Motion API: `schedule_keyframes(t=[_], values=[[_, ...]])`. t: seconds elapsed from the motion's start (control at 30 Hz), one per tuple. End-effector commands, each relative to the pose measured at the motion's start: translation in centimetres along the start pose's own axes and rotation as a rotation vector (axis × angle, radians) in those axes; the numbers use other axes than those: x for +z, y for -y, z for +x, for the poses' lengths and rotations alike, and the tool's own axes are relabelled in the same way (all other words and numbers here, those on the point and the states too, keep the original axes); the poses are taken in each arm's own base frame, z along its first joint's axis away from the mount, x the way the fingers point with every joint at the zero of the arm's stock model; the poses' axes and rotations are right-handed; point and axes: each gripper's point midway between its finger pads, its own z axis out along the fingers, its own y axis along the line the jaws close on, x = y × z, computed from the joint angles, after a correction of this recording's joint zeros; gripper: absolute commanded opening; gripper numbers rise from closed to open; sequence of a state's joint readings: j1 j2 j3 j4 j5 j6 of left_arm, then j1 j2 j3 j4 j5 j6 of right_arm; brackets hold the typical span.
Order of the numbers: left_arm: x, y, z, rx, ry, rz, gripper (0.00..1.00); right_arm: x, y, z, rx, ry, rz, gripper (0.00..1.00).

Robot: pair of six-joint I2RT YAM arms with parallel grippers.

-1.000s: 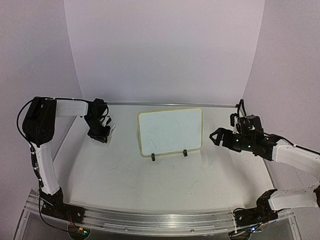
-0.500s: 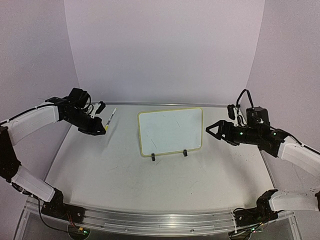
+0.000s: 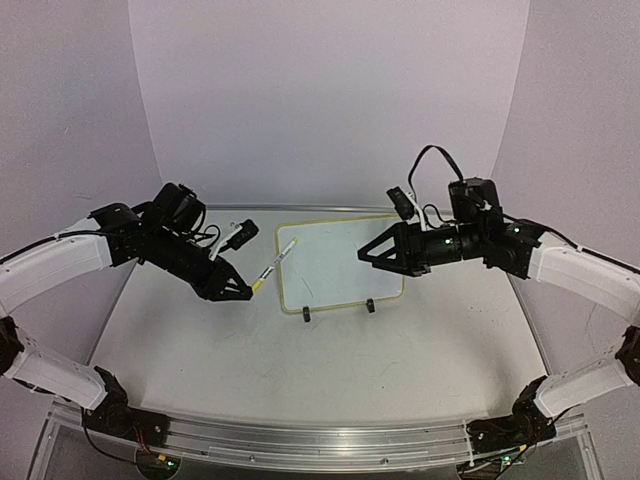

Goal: Write a sentence on the whiteboard
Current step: Pass from the left arm to the right

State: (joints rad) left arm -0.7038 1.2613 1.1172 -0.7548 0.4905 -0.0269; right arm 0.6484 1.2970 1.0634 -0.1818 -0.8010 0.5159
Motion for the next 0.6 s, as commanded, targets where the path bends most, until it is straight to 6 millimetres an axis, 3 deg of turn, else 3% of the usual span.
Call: schedule_keyframes(t=[0.0,0.23,0.57], values=[[-0.2,4.9,0.4,0.056,-0.042,0.139,0.00,2.7,-2.0,1.0,-0.014,-0.114,-0.096,0.86],[1.7,8.5,1.9,0.110,-0.163,0.233,0.00,6.5,-2.0,2.0,-0.016,-0.204,-0.135,0.83],[2.5,9.5,2.4,0.134,-0.194,0.280,0.00,9.8,-3.7,4.6,-0.007,-0.321,-0.230,0.71]])
